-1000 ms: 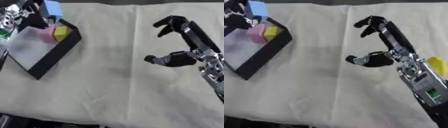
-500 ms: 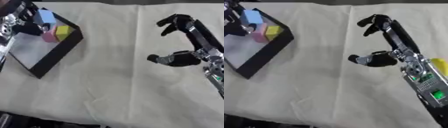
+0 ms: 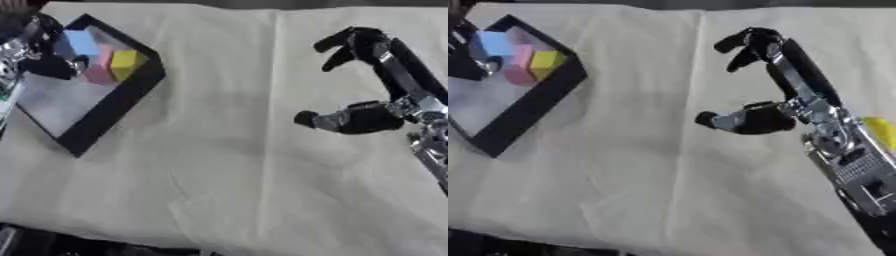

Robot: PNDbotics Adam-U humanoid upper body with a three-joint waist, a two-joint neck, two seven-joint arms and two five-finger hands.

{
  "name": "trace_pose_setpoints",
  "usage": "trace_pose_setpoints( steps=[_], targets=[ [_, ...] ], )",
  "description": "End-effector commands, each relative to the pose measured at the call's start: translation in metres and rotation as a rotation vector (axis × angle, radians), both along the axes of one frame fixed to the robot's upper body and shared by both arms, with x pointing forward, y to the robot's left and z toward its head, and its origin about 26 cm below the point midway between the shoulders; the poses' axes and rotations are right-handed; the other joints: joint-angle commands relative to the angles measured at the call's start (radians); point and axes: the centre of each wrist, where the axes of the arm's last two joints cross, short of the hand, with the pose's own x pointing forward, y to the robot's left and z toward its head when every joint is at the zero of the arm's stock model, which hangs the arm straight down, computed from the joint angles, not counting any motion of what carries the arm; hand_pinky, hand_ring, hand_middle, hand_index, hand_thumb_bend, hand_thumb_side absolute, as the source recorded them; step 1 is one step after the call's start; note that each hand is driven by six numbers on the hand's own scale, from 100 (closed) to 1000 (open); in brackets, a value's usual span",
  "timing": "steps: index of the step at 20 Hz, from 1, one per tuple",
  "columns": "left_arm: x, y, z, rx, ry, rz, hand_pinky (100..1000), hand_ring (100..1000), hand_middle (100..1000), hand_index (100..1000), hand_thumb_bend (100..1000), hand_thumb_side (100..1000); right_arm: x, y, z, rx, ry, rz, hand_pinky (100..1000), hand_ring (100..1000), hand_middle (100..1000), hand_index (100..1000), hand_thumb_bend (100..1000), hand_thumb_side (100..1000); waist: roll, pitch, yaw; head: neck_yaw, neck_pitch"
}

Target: Pick up the objects with one hand, pass them to the other hand, and then place them into the box on the other side of the table.

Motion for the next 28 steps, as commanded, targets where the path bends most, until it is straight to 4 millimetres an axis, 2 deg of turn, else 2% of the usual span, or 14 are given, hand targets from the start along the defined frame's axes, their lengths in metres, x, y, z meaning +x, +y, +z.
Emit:
trace_pose_setpoints(
  steps=[1,2,4,7,10,12,13,15,16,23,25,28],
  targets=[
    [0.000,0.011,0.010,0.002,-0.030,0.033,700,605,517,499,178,100,-0.004,-0.003,0.010,-0.009,-0.033,0.003,686,591,674,742,764,164,-0.012,-0.014,0.000,0.001,-0.006],
    [0.001,0.012,0.008,0.003,-0.029,0.038,702,608,520,514,187,100,-0.004,-0.002,0.010,-0.009,-0.033,0.004,686,590,673,742,764,164,-0.012,-0.014,0.000,0.002,-0.006],
    [0.001,0.014,0.006,0.002,-0.026,0.051,708,622,532,617,229,100,-0.004,-0.002,0.009,-0.009,-0.030,0.007,687,590,673,743,765,165,-0.012,-0.014,-0.001,0.001,-0.005],
    [0.003,0.017,0.003,0.009,-0.023,0.070,727,663,575,706,312,192,-0.004,-0.002,0.008,-0.009,-0.026,0.009,687,588,672,743,766,166,-0.012,-0.013,-0.003,0.002,-0.005],
    [0.004,0.020,-0.001,0.024,-0.005,0.082,773,695,609,756,371,257,-0.004,-0.001,0.007,-0.008,-0.022,0.011,687,587,672,744,767,167,-0.011,-0.013,-0.004,0.004,-0.002],
    [0.005,0.021,-0.004,0.035,0.006,0.087,794,731,651,794,436,338,-0.004,-0.001,0.007,-0.006,-0.021,0.012,686,586,671,744,768,168,-0.012,-0.012,-0.004,0.005,-0.001],
    [0.005,0.021,-0.004,0.042,0.008,0.089,803,747,670,808,495,424,-0.004,-0.001,0.007,-0.006,-0.021,0.013,686,586,671,744,769,169,-0.012,-0.012,-0.005,0.003,-0.001],
    [0.005,0.022,-0.005,0.054,0.008,0.092,817,763,691,824,563,527,-0.004,-0.001,0.007,-0.004,-0.022,0.014,686,585,671,744,769,169,-0.012,-0.012,-0.005,-0.001,0.001],
    [0.004,0.022,-0.005,0.059,0.006,0.093,820,767,696,829,584,557,-0.004,-0.001,0.007,-0.003,-0.023,0.015,686,585,671,744,770,170,-0.013,-0.012,-0.005,-0.006,0.004],
    [0.003,0.025,-0.004,0.080,-0.006,0.109,839,782,715,845,652,585,-0.005,0.000,0.009,0.001,-0.028,0.019,685,584,670,744,777,177,-0.014,-0.011,-0.005,-0.025,0.016],
    [0.002,0.025,-0.003,0.083,-0.010,0.110,839,778,710,841,641,576,-0.005,0.000,0.009,0.002,-0.030,0.020,685,583,670,744,778,178,-0.014,-0.010,-0.005,-0.026,0.016],
    [0.001,0.024,0.001,0.076,-0.040,0.111,836,766,693,828,560,531,-0.005,-0.001,0.010,0.008,-0.037,0.020,684,582,670,743,780,180,-0.014,-0.010,-0.005,-0.035,0.016]
  ],
)
